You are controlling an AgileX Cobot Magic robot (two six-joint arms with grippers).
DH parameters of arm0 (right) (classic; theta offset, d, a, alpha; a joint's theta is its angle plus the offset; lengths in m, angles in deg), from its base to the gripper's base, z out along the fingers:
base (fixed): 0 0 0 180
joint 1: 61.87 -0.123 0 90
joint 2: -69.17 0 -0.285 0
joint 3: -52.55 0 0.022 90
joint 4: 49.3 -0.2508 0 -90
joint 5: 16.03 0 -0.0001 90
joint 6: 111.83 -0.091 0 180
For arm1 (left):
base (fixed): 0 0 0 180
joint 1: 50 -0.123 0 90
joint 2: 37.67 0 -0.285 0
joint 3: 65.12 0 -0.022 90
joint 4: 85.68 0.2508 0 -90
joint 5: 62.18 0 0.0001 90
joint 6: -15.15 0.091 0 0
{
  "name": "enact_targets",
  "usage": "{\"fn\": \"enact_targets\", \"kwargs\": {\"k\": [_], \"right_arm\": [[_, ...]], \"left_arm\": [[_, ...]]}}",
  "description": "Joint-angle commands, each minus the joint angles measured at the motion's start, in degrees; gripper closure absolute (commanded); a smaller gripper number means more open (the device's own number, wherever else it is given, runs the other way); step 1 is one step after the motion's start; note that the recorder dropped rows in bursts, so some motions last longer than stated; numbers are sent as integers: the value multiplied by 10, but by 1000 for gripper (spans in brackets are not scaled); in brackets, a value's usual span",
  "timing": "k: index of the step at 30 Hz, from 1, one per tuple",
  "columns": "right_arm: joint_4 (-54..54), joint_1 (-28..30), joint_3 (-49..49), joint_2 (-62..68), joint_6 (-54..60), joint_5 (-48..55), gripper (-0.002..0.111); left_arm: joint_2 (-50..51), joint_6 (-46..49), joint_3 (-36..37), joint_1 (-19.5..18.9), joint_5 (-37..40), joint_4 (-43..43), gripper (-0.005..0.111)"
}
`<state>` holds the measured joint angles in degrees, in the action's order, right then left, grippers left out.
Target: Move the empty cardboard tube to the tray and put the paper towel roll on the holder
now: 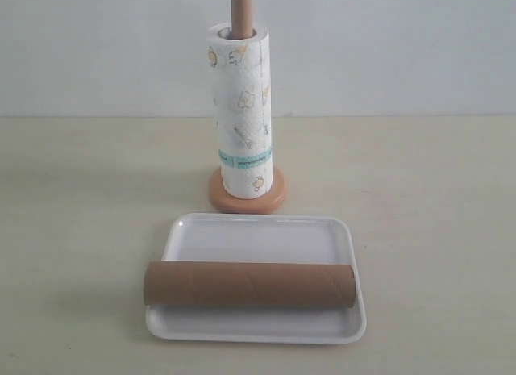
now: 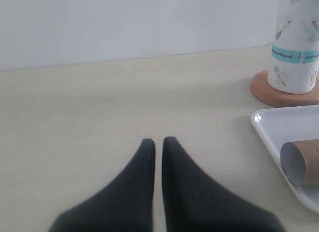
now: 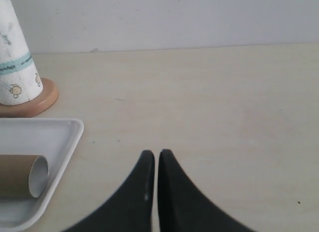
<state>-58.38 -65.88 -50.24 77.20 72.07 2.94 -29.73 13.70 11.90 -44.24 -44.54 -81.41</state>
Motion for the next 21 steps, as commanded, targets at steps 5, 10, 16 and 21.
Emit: {"fn": "enact_targets", "kwargs": {"k": [5, 10, 16, 21], "right_arm": [[35, 1, 0, -2, -34, -3, 106], [43, 1, 0, -2, -29, -3, 106], [56, 1, 0, -2, -29, -3, 106], [54, 1, 0, -2, -39, -2, 106]], "left_arm": [[-2, 0, 2, -1, -1, 0, 102], [-2, 0, 2, -1, -1, 0, 102], [-2, 0, 2, -1, -1, 0, 102], [-2, 0, 2, -1, -1, 0, 102]]}}
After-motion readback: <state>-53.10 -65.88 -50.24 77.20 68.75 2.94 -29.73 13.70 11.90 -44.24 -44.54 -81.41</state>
